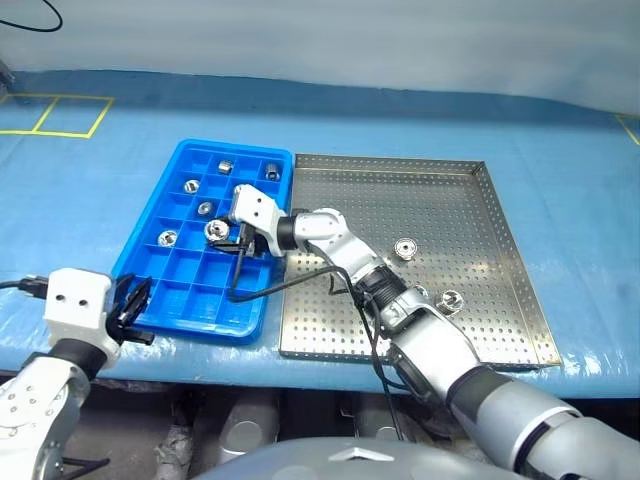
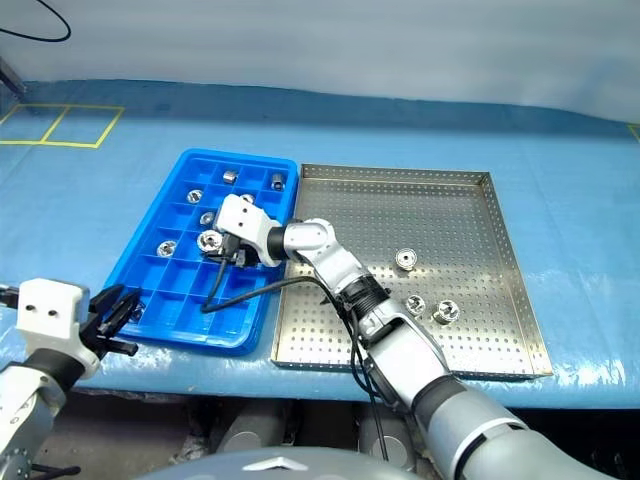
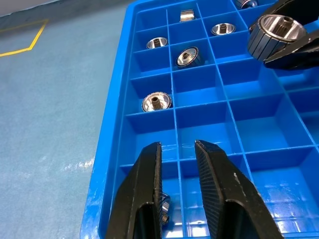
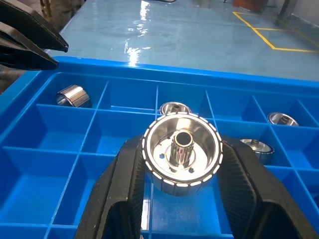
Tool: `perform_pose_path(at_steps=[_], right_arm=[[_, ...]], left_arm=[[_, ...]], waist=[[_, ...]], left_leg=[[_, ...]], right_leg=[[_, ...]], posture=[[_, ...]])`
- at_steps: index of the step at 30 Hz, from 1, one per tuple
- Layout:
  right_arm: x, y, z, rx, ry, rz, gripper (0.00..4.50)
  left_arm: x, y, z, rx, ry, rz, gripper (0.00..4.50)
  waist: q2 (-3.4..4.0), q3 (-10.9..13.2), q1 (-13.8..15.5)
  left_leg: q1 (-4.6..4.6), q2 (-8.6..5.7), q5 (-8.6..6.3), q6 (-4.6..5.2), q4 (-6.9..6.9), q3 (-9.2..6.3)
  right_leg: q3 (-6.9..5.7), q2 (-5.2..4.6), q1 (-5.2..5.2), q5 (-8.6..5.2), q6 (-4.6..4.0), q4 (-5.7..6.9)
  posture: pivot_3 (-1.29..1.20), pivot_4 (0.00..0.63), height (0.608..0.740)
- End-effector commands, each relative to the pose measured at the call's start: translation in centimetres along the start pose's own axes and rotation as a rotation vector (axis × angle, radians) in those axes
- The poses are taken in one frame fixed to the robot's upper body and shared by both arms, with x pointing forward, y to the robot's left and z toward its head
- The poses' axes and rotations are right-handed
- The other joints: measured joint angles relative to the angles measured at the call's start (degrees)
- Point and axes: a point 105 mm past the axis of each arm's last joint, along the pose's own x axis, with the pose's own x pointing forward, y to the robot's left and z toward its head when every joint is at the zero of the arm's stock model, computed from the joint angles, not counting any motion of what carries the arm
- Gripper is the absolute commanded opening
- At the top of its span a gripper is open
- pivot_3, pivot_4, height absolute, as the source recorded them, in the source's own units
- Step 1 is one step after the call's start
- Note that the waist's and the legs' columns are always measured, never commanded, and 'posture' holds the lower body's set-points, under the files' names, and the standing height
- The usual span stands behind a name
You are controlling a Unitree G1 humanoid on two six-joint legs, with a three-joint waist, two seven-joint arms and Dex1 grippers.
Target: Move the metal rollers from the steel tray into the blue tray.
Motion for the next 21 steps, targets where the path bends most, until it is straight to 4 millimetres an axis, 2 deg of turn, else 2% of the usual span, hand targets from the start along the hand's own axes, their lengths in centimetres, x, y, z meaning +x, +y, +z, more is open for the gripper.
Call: perform_pose_path(at_steps=[1, 12, 20, 21], right_arm=[[0.5, -0.5, 1.6, -0.005, -0.054, -0.009, 1.7], [1.1, -0.6, 0.4, 0.094, -0.033, 0.0, 1.7], [1.1, -0.6, 0.4, 0.107, -0.035, 0.011, 1.7], [1.1, -0.5, 0.4, 0.105, -0.041, 0.011, 2.46]], left_arm=[[-0.3, -0.6, 1.3, 0.026, -0.057, -0.008, 1.08], [-0.3, -0.9, 1.3, 0.023, -0.058, -0.013, 1.08], [-0.1, -1.1, 1.3, 0.022, -0.06, -0.021, 1.08], [-0.1, -1.1, 1.3, 0.022, -0.061, -0.021, 1.08]], waist=[[0.01, 0.0, 0.03], [0.04, 0.02, 0.41], [0.04, 0.02, 0.55], [0.04, 0.02, 0.54]], left_leg=[[0.0, 0.03, 0.0, -0.01, -0.01, 0.0], [0.0, 0.18, 0.03, -0.14, -0.02, -0.09], [0.0, 0.24, 0.07, -0.23, -0.02, -0.22], [0.0, 0.24, 0.07, -0.23, -0.02, -0.23]], right_leg=[[-0.01, 0.02, 0.0, 0.0, 0.0, 0.0], [-0.28, 0.13, 0.03, -0.03, -0.04, 0.0], [-0.44, 0.16, 0.07, -0.04, -0.07, 0.02], [-0.45, 0.17, 0.08, -0.04, -0.06, 0.02]], posture=[[0.22, 0.15, 0.74], [0.23, 0.15, 0.74], [0.22, 0.15, 0.74], [0.22, 0.15, 0.74]])
